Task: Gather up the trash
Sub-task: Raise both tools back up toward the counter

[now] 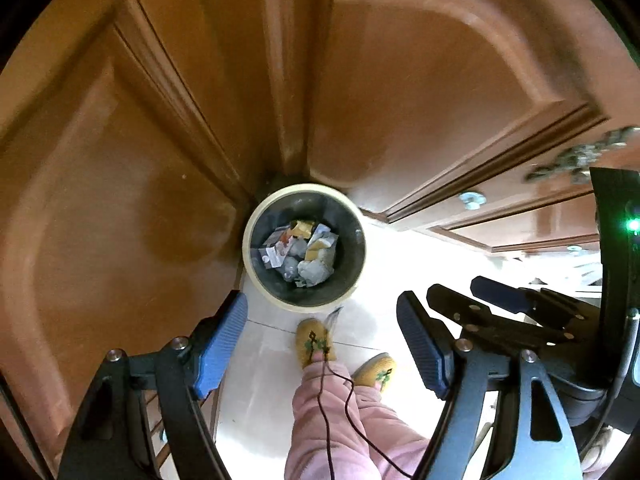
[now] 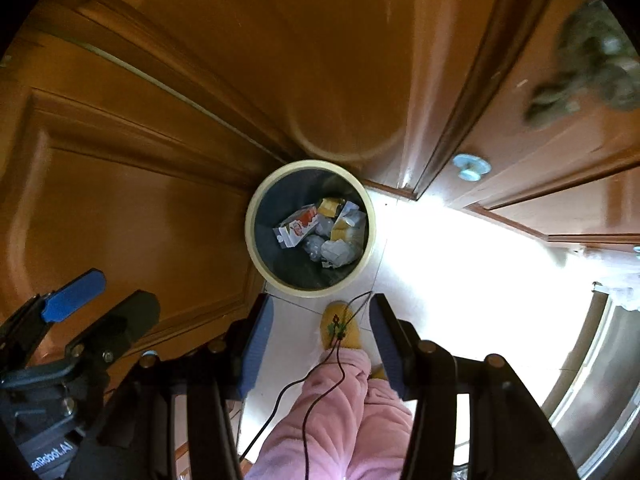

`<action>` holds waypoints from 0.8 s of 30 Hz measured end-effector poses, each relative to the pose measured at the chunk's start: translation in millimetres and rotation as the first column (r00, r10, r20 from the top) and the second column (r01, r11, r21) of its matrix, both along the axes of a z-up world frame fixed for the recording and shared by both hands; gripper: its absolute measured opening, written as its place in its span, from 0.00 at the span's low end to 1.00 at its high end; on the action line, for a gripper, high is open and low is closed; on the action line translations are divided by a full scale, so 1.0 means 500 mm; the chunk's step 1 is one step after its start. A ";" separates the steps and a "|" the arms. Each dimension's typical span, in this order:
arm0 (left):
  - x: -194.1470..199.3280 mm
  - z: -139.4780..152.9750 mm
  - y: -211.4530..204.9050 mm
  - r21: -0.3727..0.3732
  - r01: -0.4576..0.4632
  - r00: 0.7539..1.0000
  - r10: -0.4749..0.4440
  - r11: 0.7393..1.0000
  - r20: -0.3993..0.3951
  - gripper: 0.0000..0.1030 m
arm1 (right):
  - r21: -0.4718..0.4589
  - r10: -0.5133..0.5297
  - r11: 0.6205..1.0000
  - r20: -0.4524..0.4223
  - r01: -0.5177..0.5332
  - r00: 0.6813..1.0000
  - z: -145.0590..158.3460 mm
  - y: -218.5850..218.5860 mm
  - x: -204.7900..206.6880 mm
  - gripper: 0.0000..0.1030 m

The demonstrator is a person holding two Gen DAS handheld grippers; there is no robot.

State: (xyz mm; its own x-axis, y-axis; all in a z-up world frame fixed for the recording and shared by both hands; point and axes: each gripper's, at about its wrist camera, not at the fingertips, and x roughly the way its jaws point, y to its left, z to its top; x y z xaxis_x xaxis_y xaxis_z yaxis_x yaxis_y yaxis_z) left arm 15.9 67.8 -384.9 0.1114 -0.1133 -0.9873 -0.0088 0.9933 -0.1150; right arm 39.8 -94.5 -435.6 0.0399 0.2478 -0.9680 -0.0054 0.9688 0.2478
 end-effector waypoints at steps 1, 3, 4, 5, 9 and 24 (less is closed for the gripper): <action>-0.004 0.022 -0.005 -0.003 0.004 1.000 -0.004 1.000 0.009 0.73 | -0.003 0.002 1.000 0.006 -0.002 1.000 0.014 -0.004 -0.003 0.49; -0.010 0.064 -0.014 -0.002 0.018 0.999 -0.018 1.000 0.028 0.73 | -0.022 0.012 1.000 0.027 -0.011 1.000 0.060 -0.013 -0.011 0.49; -0.013 0.083 -0.020 0.000 0.025 0.999 -0.025 1.000 0.038 0.73 | -0.026 0.016 1.000 0.035 -0.015 0.999 0.078 -0.017 -0.015 0.49; -0.018 0.108 -0.027 0.002 0.034 0.998 -0.034 0.999 0.049 0.73 | -0.030 0.020 0.999 0.046 -0.019 0.999 0.102 -0.022 -0.019 0.49; -0.031 0.207 -0.050 -0.005 0.063 0.993 -0.062 0.998 0.101 0.73 | -0.035 0.029 0.999 0.084 -0.026 0.996 0.204 -0.041 -0.041 0.49; -0.062 0.643 -0.136 0.053 0.138 0.883 -0.147 0.989 0.445 0.83 | -0.029 0.008 1.000 0.349 0.002 0.937 0.598 -0.172 -0.094 0.49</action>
